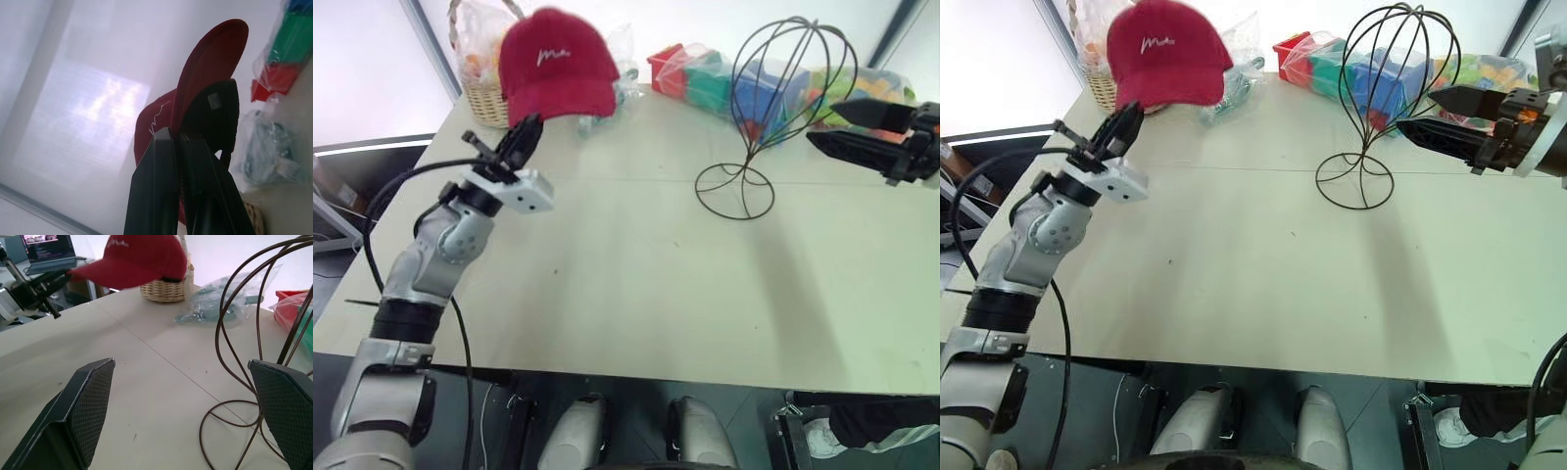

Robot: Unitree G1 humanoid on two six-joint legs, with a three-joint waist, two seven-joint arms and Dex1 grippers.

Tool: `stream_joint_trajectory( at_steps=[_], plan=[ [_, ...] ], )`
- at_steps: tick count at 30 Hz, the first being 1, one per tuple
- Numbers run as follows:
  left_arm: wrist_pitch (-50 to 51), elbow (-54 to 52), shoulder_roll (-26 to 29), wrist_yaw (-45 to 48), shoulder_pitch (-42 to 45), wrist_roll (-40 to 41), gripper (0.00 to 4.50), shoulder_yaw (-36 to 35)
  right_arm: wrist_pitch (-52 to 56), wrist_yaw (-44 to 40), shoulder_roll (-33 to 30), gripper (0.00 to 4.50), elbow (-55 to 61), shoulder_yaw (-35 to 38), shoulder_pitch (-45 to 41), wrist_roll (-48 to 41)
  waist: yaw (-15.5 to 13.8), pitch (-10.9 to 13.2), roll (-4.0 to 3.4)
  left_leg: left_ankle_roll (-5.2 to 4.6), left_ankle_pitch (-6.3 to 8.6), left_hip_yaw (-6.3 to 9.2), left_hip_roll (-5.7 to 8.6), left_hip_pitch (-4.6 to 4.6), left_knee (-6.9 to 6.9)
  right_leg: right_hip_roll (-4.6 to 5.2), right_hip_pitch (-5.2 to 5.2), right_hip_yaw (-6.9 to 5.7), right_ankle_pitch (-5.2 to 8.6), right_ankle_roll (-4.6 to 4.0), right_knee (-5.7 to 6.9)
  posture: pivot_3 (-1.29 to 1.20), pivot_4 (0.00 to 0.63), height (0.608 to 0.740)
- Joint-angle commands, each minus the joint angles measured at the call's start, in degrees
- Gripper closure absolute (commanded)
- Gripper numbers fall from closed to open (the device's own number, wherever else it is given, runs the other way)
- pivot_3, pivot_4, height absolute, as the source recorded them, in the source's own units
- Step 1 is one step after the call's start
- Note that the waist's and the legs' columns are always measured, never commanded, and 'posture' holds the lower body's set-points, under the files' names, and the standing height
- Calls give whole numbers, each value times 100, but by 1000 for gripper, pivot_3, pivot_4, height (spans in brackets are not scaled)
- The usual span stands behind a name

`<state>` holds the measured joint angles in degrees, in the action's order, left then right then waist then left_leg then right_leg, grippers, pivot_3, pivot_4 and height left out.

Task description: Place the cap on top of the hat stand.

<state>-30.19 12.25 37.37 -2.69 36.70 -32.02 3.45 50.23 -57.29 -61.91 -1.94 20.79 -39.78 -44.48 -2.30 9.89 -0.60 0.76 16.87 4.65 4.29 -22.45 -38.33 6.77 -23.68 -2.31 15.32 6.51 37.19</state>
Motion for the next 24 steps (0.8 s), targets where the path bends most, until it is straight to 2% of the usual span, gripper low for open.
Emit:
stream_joint_trajectory(
  at_steps=[1, 6, 12, 18, 24],
  plan=[
    [0, -233, -188, 109, 746, 97, 4463, 78, -398, -222, -366, 0, -512, 223, -178, 264, -16, 2, 3, 0, 0, 0, 0, -1, -1, 0, 1, -1, 0, 0, 0, 0, 150, 740],
    [-263, 181, -594, 290, 1628, 179, 4463, 378, -545, -518, -883, 0, -1029, 512, -123, 374, 9, 2, 3, -2, 0, -3, 5, -6, -5, 1, 2, 0, -5, 9, -9, 0, 150, 740],
    [-275, 721, -1200, 460, 2596, 156, 4463, 731, -358, -486, -1217, 0, -734, 1257, 500, 378, 11, 4, 8, -2, 0, -16, -2, -3, -1, -4, -1, 3, -5, 9, -7, 0, 150, 740],
    [-146, 915, -1752, 400, 3114, -105, 4463, 1038, -42, -251, -1133, 0, -129, 2082, 1208, 298, 4, 6, 10, -4, -1, -19, -1, -4, -4, -3, -1, 4, -5, 10, -6, 0, 150, 740],
    [1, 629, -2177, 289, 3144, -451, 4463, 1312, 143, -101, -1012, 0, 202, 2550, 1615, 223, 6, 8, 13, -5, -1, -21, -1, -3, -5, -4, 0, 5, -5, 10, -6, 0, 150, 740]
  ],
)
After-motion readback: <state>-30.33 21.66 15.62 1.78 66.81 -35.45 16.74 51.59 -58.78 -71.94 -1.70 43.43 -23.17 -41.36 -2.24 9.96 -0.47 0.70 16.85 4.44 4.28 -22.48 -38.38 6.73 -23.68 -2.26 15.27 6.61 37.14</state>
